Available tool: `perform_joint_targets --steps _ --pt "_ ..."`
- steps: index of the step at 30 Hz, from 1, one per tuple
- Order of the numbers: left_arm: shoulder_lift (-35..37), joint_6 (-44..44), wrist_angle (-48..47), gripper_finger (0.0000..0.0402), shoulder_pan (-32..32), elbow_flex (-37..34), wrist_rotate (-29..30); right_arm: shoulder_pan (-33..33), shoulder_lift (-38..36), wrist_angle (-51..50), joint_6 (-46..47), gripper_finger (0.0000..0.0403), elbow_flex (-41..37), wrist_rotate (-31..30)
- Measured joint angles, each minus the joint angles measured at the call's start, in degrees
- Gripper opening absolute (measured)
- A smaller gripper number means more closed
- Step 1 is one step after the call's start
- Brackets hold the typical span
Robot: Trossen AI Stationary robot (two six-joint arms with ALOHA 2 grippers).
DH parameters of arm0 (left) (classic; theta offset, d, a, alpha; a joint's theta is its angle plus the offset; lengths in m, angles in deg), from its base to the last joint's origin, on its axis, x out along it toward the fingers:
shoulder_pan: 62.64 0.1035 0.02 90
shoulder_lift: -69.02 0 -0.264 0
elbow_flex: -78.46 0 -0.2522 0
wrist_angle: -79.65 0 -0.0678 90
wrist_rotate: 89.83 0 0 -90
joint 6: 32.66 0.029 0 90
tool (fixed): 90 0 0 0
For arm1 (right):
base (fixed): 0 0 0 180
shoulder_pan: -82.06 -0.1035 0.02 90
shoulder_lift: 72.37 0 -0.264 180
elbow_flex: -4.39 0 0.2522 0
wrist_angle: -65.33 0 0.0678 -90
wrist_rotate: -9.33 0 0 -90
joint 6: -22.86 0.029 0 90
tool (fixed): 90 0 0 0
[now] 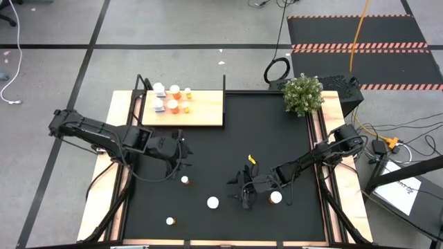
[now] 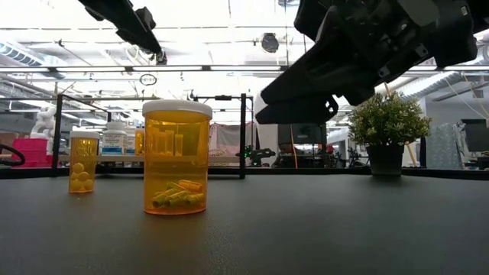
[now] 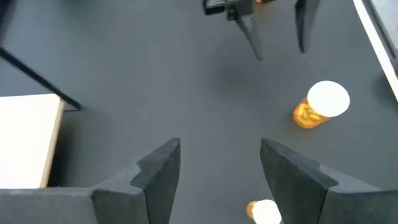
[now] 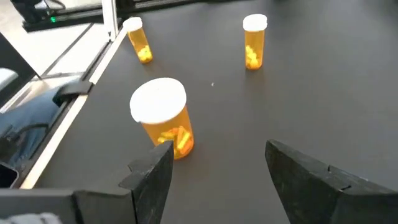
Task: Pick and place medicine bottles onto shelf by color
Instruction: Put the large orange pill bottle on the shelf
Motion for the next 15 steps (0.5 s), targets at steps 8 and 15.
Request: perform_joint_targets --steps 8,15 --pt "-1.06 -3.61 -2.98 0.0223 -5.26 -0.09 3.17 0.01 -0.02 1.88 -1.08 0.0249 0.04 -0.85" --pt "-1.00 -3.54 -3.47 0.0223 -7.15 -0.02 4.41 0.03 -0.02 1.53 -1.44 0.0249 0.04 -3.24"
